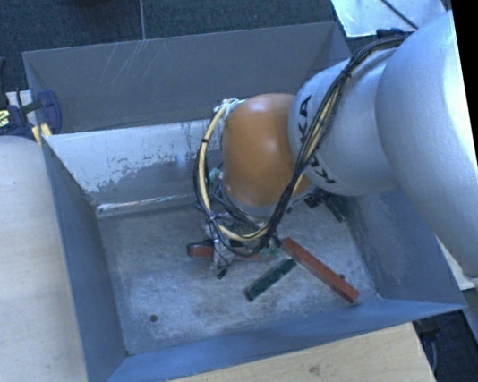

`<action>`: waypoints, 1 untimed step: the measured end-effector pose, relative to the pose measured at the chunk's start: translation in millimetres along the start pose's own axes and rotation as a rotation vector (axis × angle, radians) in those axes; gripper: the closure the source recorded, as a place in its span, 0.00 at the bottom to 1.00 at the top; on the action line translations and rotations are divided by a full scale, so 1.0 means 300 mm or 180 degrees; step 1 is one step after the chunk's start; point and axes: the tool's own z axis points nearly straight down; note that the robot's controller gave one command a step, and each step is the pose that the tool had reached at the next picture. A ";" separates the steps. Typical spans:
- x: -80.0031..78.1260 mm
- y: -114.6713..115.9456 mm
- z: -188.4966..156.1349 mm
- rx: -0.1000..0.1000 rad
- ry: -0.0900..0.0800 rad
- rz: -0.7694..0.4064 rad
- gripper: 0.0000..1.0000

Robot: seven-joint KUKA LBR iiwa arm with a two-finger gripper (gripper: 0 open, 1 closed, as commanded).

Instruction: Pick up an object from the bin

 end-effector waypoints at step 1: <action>0.232 -0.009 -0.003 0.0005 0.0028 -0.0027 1.00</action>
Offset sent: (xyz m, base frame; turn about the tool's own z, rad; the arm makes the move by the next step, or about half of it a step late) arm -0.0669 -0.0060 0.0014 -0.0082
